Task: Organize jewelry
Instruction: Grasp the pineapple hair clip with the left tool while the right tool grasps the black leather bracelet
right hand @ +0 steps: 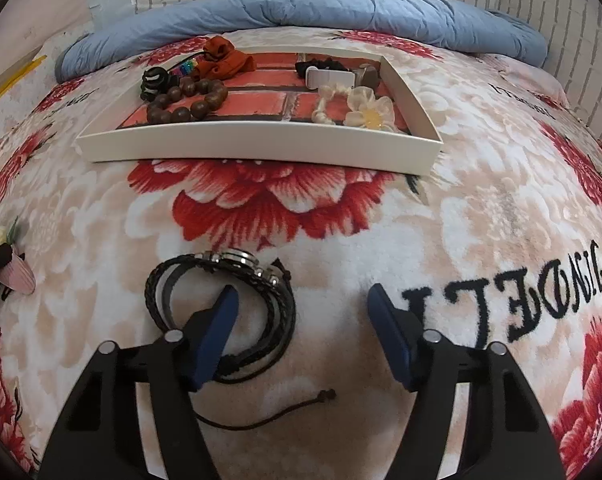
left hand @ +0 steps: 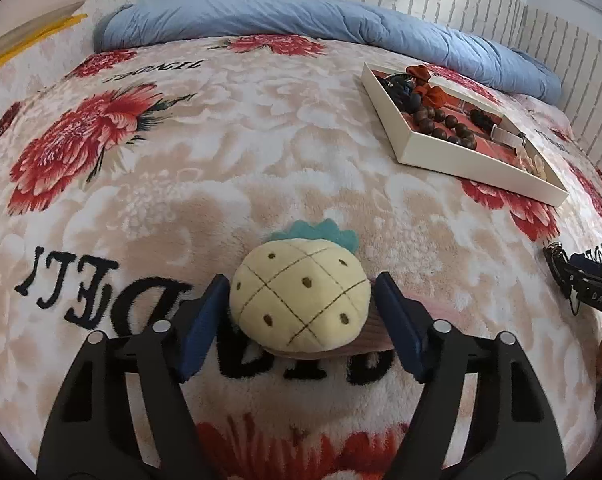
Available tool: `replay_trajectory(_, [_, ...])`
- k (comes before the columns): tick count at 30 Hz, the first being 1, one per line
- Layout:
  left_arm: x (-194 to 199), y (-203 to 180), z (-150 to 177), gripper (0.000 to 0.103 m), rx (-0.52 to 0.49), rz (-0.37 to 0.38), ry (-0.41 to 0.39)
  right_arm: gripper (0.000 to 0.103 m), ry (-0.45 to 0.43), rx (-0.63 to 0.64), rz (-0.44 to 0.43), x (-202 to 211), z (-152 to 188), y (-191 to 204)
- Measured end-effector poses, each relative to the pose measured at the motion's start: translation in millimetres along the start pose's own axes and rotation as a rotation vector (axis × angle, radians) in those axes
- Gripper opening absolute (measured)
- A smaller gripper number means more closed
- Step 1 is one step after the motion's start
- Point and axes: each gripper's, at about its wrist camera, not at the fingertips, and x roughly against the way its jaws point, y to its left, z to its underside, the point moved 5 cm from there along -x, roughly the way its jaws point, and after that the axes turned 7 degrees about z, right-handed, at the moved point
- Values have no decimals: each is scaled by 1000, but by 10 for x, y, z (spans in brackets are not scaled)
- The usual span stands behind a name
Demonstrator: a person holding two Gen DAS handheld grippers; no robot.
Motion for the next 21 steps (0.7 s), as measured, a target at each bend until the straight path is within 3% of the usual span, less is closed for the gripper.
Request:
replay_trajectory(11, [9, -28, 15, 60, -8, 1, -10, 19, -28, 33, -41, 63, 12, 92])
replay_trajectory(21, [53, -65, -6, 56, -35, -32, -20, 12, -50, 0, -64, 110, -2, 17])
